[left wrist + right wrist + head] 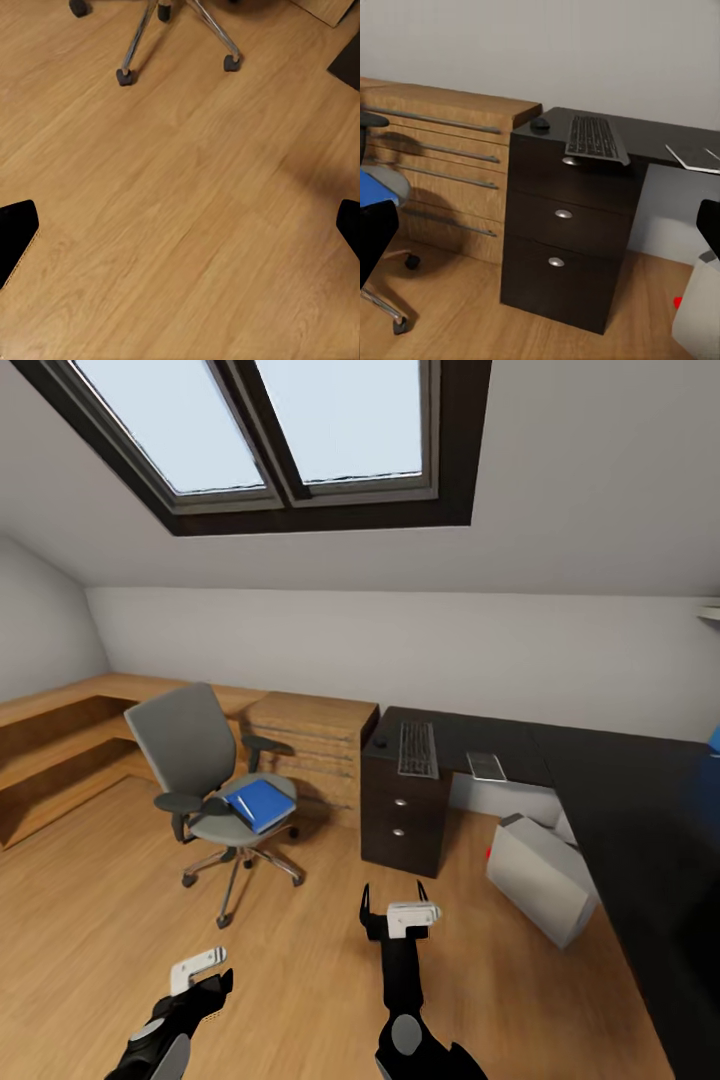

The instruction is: In the bedroom, organize the workspace by keeping the computer under the desk, ensuring the monitor is on the desk, placing the keyboard on the desk next to the monitor, placing the mouse on the desk next to the keyboard, moving the folder from the swivel chair onto the desk next to the mouse, stacking the notebook on top of the folder with the pen on top of the notebook, and positioning the swivel chair next to the desk.

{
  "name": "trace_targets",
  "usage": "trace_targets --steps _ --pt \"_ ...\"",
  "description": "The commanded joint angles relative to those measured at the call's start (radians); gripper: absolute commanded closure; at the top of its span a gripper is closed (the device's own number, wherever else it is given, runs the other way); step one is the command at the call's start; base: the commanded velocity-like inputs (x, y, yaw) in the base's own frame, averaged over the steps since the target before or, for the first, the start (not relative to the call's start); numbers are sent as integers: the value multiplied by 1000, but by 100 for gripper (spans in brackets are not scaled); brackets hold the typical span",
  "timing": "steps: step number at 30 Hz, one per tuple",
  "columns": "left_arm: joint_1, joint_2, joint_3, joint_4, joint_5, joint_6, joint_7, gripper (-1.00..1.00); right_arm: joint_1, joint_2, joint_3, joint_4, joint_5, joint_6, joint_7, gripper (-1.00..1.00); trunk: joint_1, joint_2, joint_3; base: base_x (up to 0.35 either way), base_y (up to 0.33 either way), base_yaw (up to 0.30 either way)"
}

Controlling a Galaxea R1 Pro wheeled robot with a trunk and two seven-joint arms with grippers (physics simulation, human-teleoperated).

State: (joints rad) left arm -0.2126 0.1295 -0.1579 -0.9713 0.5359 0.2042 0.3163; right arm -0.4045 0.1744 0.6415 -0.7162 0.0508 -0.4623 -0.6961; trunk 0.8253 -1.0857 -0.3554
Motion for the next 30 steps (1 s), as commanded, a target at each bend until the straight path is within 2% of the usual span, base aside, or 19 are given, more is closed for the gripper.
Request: trace_targets --steps 1,6,10,15,18,23,27,28,29,30 --pt "-1 -1 -5 -1 6 2 9 -100 -1 0 3 1 6 0 -9 -100 1 -1 -1 298 214 0" --pt "-1 -5 -5 -1 3 1 9 -100 -1 0 3 1 6 -2 -10 -100 1 -1 -1 299 206 0" --pt "-1 -6 -5 0 3 1 9 -100 -1 0 4 3 7 -3 -10 -100 1 -1 -1 323 19 -25" --pt "-1 -7 -5 3 3 1 9 -100 -2 0 3 22 6 -5 -9 -100 1 -1 2 324 3 -191" --pt "-1 -7 -4 18 2 -1 9 -100 -3 0 3 60 5 -17 -8 -100 1 -1 4 324 1 -247" --pt "-1 -17 -6 55 3 -8 9 -100 -14 0 3 163 -2 -92 -8 -100 1 -1 8 324 25 -258" --pt "-1 -28 -7 201 3 -77 8 -100 -24 0 3 304 -6 -177 -8 -100 1 -1 10 325 68 -248" --pt "-1 -38 -7 262 2 -128 8 -100 -25 0 4 366 -6 -211 -8 -100 1 -1 11 325 82 -115" --pt "-1 -42 -7 282 2 -147 7 -100 -26 0 5 387 -6 -222 -8 -100 1 -1 11 325 86 -92" --pt "-1 -52 -11 339 0 -202 7 -100 -26 0 8 457 -6 -247 -9 -100 1 -1 11 325 93 -47"
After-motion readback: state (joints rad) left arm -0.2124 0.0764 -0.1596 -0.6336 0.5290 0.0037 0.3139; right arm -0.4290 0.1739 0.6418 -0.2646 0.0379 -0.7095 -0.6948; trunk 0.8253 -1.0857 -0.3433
